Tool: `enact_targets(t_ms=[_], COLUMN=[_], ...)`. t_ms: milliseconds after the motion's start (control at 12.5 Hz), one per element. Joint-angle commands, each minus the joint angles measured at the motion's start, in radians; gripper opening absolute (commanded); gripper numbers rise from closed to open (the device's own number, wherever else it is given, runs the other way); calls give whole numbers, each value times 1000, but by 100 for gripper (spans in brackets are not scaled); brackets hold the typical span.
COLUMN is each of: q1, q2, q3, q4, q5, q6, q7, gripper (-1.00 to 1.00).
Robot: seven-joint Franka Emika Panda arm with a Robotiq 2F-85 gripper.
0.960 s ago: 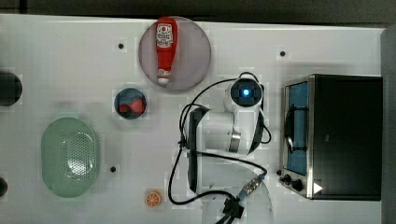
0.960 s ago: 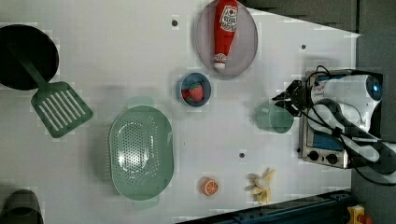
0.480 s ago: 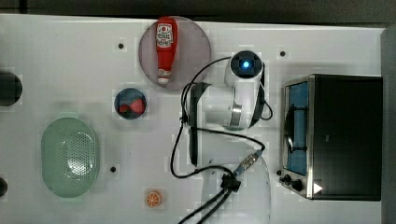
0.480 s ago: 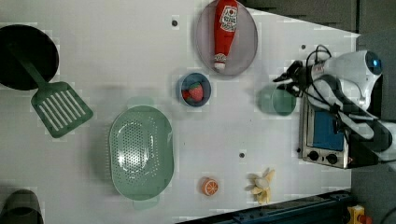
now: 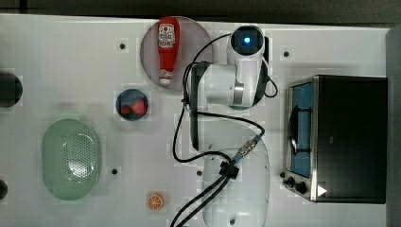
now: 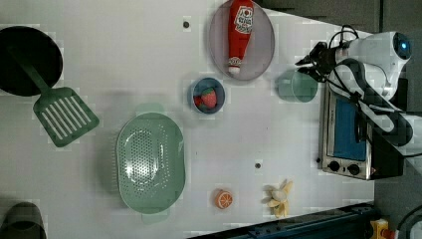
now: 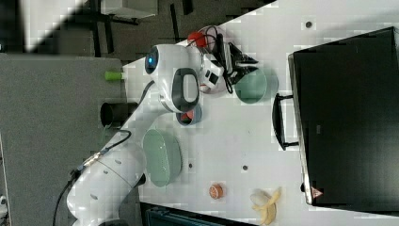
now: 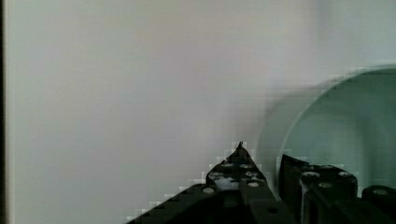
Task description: Drag mug forwards.
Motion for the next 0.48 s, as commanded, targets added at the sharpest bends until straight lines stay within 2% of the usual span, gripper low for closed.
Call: enact_targets(t_ms=[80, 480], q1=[8, 6], q2=[72, 175], q3=[9, 8], q4=[155, 334], q5=[15, 15], q6=[-53, -73], q7=[15, 15], gripper=[-65, -65])
